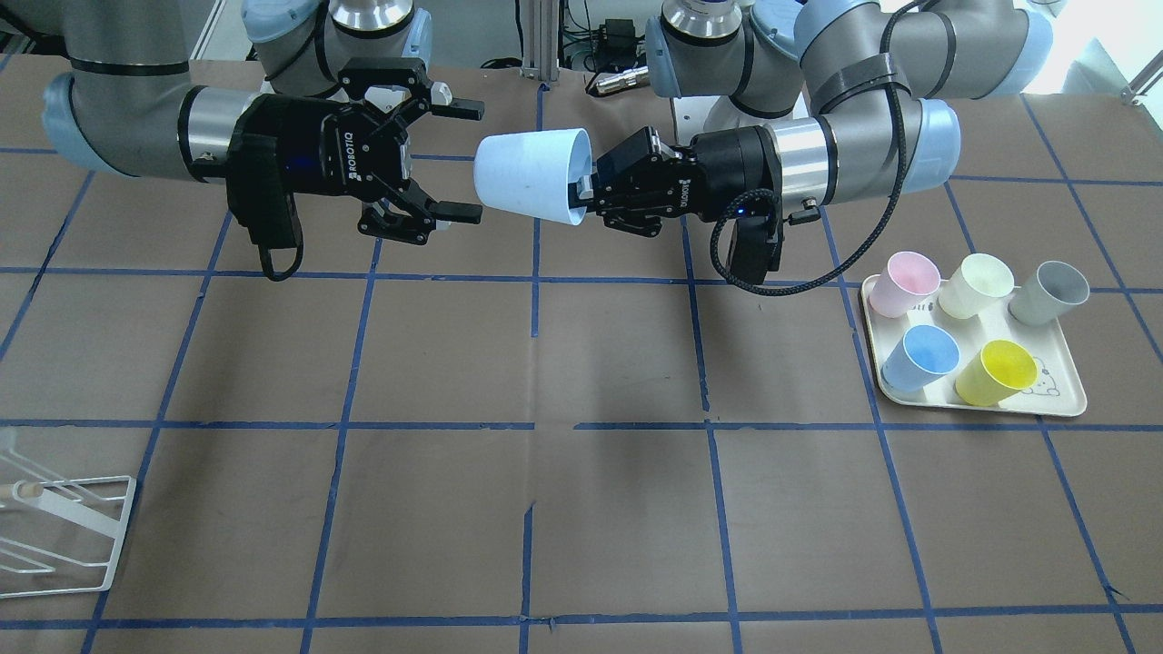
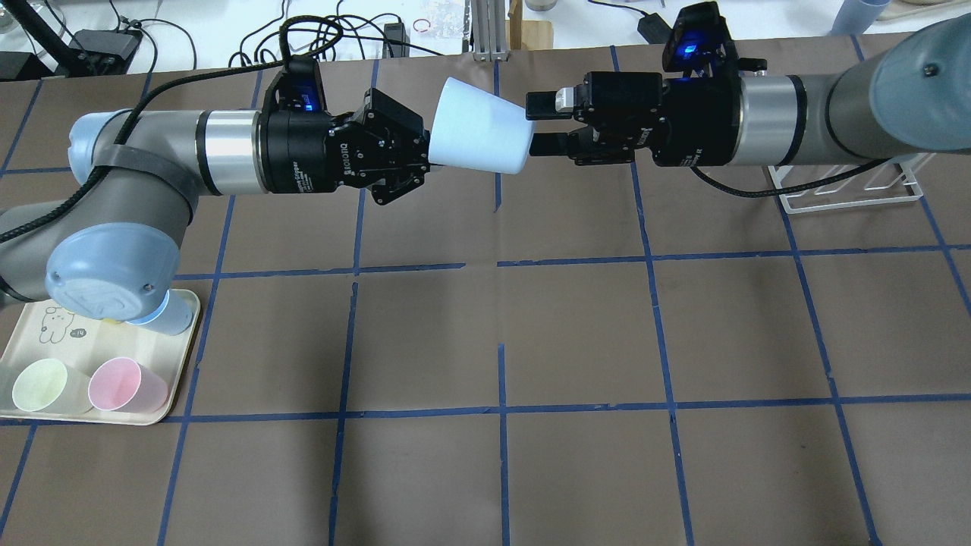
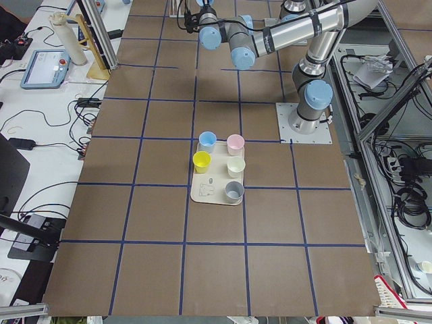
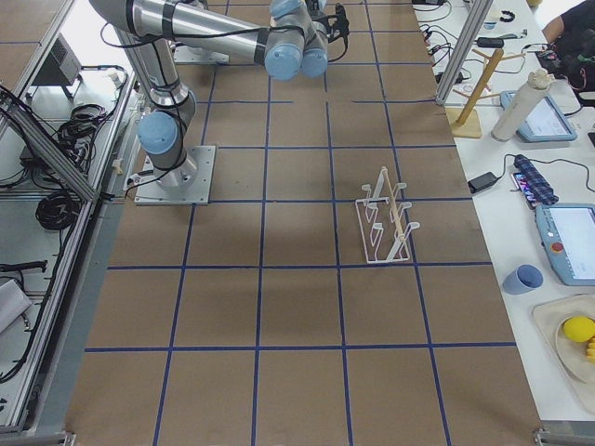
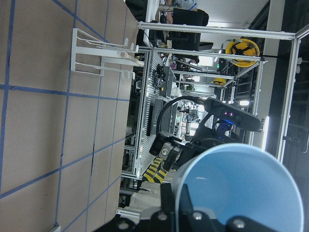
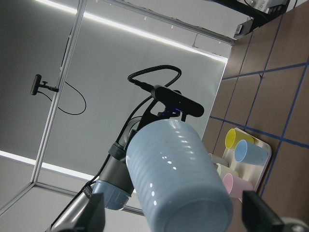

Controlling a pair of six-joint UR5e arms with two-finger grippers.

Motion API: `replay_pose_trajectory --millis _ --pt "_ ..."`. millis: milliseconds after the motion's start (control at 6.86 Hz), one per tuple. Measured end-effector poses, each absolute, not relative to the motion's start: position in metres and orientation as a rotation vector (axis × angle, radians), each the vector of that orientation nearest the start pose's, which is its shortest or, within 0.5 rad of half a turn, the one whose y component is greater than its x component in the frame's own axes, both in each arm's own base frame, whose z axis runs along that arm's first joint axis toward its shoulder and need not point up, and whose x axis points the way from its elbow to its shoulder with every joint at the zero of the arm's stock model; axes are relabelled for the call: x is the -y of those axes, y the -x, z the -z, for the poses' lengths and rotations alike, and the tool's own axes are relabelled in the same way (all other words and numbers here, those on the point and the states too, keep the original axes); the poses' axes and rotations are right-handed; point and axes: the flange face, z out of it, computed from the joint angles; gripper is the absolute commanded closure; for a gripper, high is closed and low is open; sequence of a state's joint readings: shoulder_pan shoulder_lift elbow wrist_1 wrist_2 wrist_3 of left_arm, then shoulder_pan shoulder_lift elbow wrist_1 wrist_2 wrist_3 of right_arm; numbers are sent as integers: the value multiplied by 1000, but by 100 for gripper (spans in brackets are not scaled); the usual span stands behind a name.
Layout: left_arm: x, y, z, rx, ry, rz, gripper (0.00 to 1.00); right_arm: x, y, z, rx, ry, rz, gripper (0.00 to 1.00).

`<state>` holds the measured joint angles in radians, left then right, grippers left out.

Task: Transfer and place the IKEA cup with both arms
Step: 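Open the right gripper and pull it back while the left gripper lowers the cup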

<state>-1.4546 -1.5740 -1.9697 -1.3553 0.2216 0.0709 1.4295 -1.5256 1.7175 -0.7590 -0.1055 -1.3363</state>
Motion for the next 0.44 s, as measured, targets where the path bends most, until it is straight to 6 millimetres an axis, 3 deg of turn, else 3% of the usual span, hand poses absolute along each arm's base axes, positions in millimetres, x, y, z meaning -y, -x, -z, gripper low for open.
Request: replay_pose_trajectory --millis 437 --pt "483 127 -368 2171 -210 25 100 473 -163 -434 -1697 334 177 0"
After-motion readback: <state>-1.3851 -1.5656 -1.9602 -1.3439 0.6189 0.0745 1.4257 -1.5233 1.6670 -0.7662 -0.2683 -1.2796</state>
